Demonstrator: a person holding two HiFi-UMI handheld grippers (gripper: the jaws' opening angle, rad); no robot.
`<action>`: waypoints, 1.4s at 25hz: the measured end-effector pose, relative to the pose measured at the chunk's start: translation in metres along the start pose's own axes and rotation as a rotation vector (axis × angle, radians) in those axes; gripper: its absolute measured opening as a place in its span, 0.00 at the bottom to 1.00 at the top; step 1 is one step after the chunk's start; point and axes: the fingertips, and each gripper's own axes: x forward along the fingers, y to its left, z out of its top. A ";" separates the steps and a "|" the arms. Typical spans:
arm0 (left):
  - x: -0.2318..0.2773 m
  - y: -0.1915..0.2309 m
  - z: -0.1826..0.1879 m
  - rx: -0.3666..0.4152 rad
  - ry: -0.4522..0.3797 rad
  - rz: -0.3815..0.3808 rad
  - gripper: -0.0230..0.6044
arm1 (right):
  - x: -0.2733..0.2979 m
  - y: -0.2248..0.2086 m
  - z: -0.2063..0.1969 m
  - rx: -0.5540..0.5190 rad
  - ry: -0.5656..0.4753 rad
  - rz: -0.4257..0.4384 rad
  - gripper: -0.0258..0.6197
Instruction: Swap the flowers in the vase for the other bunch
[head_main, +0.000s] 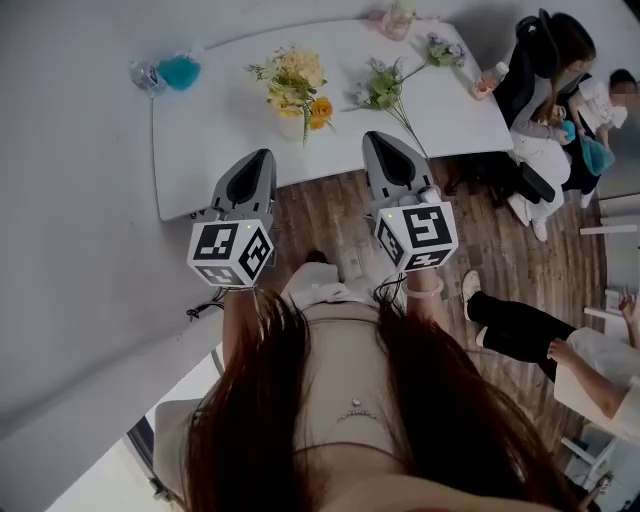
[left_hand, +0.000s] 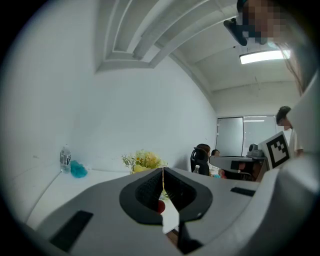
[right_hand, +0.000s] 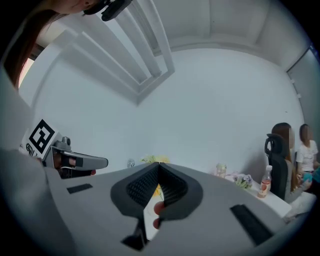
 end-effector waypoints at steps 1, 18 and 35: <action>0.001 0.003 0.000 -0.002 0.001 -0.006 0.05 | 0.003 0.002 0.000 -0.003 0.001 -0.004 0.08; 0.026 0.015 -0.009 -0.020 0.033 -0.093 0.12 | 0.021 0.000 0.000 -0.005 0.002 -0.028 0.08; 0.088 0.029 -0.003 -0.038 0.020 0.017 0.31 | 0.079 -0.056 0.009 -0.028 -0.008 0.060 0.08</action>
